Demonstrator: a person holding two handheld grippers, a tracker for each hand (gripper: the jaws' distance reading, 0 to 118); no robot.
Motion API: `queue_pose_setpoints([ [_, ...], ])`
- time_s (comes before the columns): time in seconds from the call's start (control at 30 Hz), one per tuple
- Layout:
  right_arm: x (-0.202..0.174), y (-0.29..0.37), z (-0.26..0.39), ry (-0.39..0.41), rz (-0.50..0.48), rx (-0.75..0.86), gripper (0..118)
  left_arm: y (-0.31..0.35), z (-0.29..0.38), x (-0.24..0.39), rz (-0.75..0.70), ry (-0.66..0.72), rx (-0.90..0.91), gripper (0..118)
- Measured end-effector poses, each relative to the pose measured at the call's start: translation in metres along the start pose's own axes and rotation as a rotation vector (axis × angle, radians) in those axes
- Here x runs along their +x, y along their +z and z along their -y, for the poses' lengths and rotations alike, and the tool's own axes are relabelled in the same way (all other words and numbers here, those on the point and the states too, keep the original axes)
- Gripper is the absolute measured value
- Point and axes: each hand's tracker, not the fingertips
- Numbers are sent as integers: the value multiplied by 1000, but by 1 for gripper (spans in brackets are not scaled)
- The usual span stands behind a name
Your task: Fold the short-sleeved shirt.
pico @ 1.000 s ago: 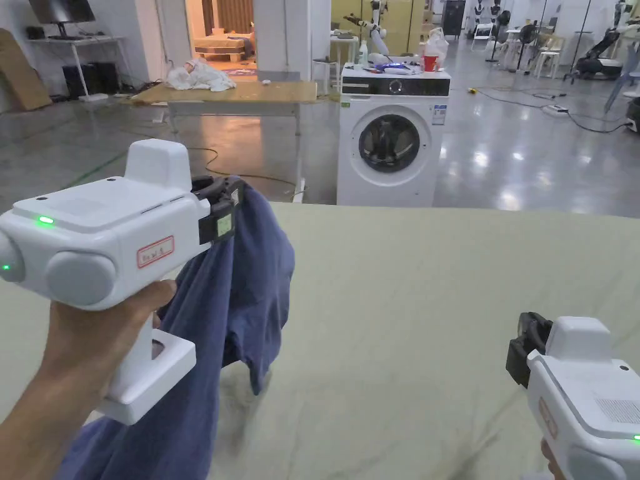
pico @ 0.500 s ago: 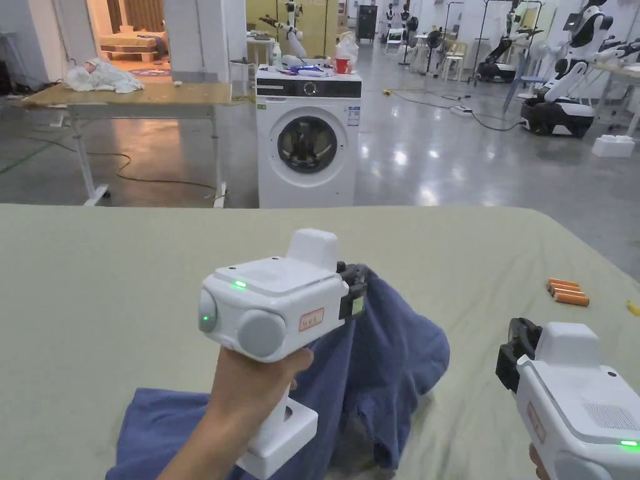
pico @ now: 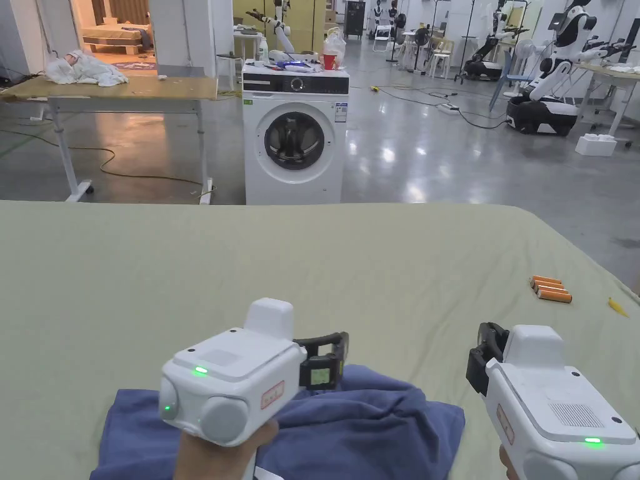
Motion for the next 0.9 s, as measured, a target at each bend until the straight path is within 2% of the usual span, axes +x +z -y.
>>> queue_pose_setpoints([
  [0.1, -10, -5, -9, -2, -16, 20, 3, 22, -8, -18, -97, -5, 69, 73],
  [0.2, -21, -6, -18, -2, -35, 39, 3, 45, -13, -37, -200, -34, 118, 45],
  [0.33, -37, -7, -28, -3, -49, 68, 3, 77, -14, -57, -323, -48, 173, 1],
  [0.43, -48, -8, -33, 3, -63, 86, 3, 94, -10, -70, -420, -64, 180, 0],
  [0.57, -59, -8, -36, 12, -87, 93, 3, 119, -7, -81, -439, -27, 152, 0],
  [0.67, -64, -10, -32, 20, -104, 83, 3, 124, 4, -105, -475, 41, 34, 0],
  [0.9, -63, -14, -15, 33, -114, 37, 3, 134, 50, -151, -425, 224, -238, 0],
])
